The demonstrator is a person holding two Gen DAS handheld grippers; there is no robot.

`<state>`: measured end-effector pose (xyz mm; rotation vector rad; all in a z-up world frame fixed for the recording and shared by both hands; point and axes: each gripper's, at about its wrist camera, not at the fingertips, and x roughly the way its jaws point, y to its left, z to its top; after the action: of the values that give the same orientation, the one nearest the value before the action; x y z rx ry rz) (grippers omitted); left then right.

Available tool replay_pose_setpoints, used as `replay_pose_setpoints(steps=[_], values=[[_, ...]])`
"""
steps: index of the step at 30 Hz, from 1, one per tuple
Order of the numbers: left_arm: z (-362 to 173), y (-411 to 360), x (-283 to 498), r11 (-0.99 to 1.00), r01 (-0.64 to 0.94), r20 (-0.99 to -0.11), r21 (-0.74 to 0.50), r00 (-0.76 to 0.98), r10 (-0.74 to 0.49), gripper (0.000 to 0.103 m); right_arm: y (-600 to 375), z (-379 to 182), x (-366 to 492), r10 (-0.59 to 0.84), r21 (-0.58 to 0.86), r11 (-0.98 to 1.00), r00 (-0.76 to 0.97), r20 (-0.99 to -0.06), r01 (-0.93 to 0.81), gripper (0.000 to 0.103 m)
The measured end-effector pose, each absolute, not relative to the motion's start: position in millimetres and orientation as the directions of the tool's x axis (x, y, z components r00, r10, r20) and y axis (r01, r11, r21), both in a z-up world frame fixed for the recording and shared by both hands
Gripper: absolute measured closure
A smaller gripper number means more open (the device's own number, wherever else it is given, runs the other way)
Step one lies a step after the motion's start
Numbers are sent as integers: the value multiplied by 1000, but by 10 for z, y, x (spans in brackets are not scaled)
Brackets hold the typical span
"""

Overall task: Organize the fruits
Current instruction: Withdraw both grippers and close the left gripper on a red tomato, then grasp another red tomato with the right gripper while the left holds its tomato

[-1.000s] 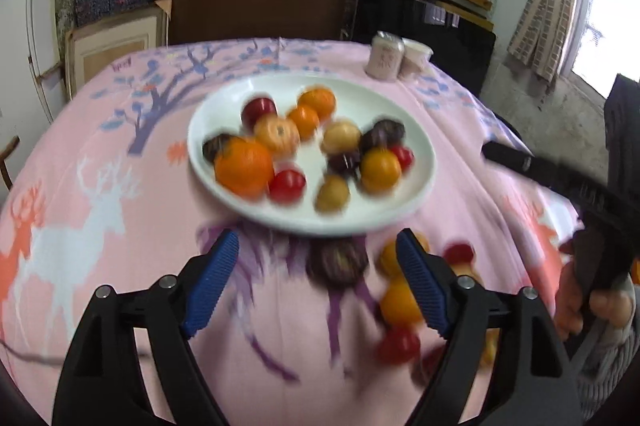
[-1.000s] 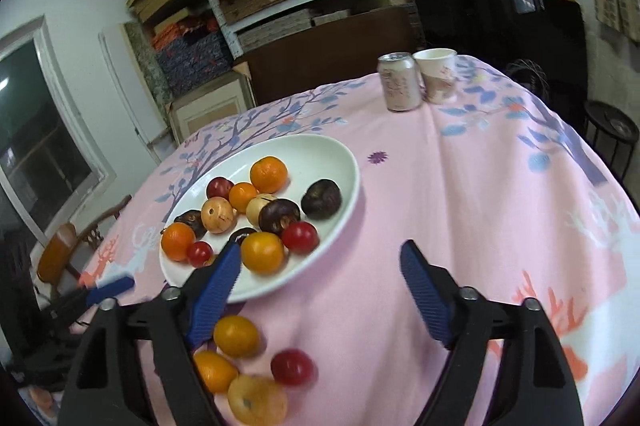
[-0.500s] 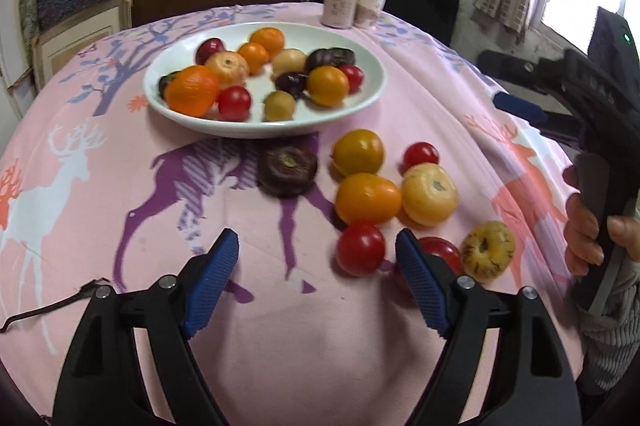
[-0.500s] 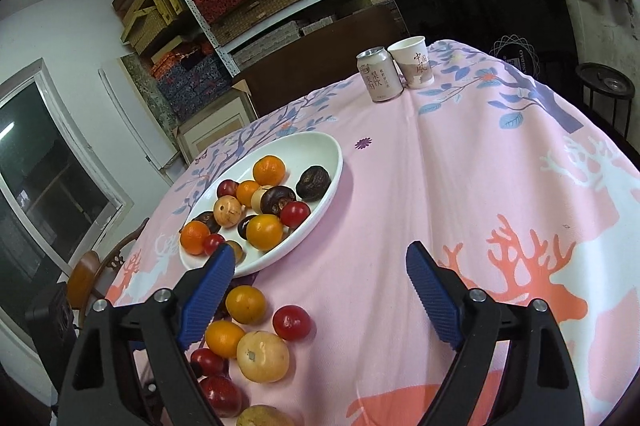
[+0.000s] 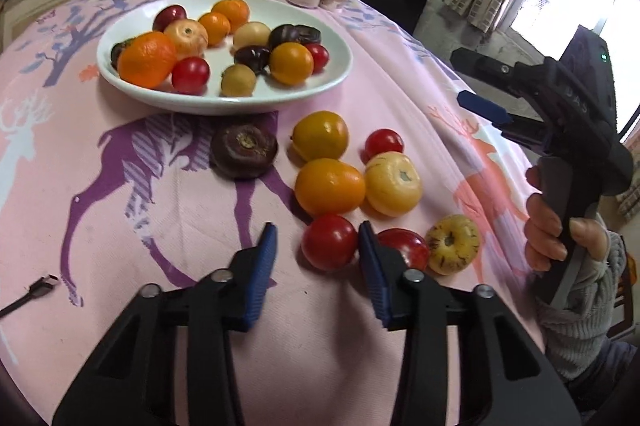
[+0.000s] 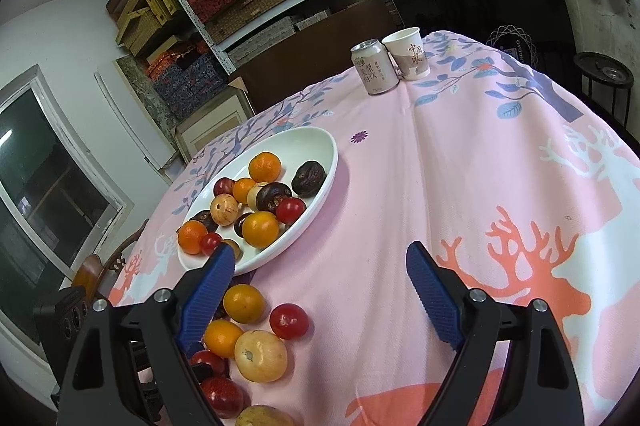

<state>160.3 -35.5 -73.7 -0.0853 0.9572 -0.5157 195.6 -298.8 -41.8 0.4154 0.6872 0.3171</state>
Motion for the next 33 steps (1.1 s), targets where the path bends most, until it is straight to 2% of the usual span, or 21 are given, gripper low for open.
replay_pose_setpoints(steps=[2, 10, 15, 20, 26, 33], values=[[-721, -404, 1554, 875, 404, -760, -268, 470, -449, 74, -2985, -423, 1959, 412, 466, 873, 729, -547, -144, 15], [-689, -430, 1467, 891, 397, -763, -220, 500, -410, 76, -2935, -461, 1998, 420, 456, 877, 705, -571, -153, 15], [-604, -263, 1380, 933, 316, -734, -175, 590, -338, 76, -2712, -525, 2016, 427, 389, 897, 648, -631, -212, 15], [-623, -203, 1422, 936, 296, -740, -189, 584, -334, 76, -2617, -632, 2070, 406, 347, 912, 601, -688, -218, 15], [-643, -195, 1419, 934, 300, -743, -195, 577, -340, 76, -2543, -762, 2138, 356, 290, 935, 552, -754, -207, 15], [-654, -194, 1433, 935, 298, -744, -194, 577, -338, 76, -2823, -692, 2156, 192, 210, 976, 645, -739, -49, 15]])
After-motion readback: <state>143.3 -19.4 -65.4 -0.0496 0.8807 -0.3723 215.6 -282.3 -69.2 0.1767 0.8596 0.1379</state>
